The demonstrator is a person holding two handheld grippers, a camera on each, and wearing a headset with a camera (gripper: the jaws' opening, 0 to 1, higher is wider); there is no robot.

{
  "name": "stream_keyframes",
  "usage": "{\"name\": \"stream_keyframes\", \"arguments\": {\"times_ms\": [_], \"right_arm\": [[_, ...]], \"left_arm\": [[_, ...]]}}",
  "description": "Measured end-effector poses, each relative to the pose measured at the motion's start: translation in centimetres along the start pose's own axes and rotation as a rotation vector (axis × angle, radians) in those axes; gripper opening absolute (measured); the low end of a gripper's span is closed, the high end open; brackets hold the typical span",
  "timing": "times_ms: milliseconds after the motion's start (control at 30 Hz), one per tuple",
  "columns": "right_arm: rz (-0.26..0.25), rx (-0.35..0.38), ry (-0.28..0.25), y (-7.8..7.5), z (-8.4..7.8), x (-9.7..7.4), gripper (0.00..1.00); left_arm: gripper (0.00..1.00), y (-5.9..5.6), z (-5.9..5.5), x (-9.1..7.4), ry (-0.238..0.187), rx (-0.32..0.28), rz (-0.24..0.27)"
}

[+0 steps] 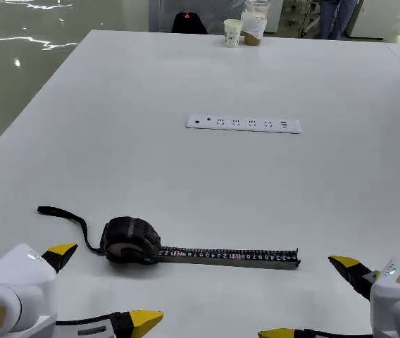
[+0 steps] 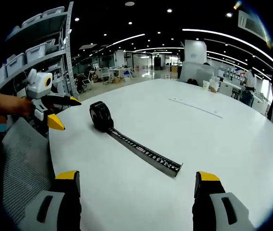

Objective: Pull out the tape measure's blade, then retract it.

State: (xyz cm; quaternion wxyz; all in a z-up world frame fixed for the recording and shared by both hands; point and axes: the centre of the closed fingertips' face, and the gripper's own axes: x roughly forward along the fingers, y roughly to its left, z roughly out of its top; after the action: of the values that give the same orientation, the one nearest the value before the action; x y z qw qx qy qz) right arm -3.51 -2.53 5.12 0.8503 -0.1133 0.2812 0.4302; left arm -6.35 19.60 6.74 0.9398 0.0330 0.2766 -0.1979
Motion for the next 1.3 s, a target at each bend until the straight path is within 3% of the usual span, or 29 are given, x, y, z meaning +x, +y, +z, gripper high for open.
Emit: {"name": "stream_keyframes", "arguments": {"times_ms": [300,567,800,1300], "right_arm": [[-0.032,0.052,-0.006,0.7,0.7,-0.3,0.99],[-0.040,0.068,-0.024,1.8,1.5,-0.4,0.99],[-0.055,0.075,-0.023,2.4,1.7,-0.3,0.99],[-0.064,0.104,-0.027,2.6,1.8,-0.7,0.98]], "left_arm": [[0.99,0.1,-0.1,-0.4,0.002,-0.027,0.063],[0.99,-0.7,0.0,-0.3,0.002,-0.046,0.083],[0.99,-0.3,0.0,-0.5,0.016,-0.040,0.133],[0.99,-0.6,0.0,-0.6,0.016,-0.062,0.145]]}}
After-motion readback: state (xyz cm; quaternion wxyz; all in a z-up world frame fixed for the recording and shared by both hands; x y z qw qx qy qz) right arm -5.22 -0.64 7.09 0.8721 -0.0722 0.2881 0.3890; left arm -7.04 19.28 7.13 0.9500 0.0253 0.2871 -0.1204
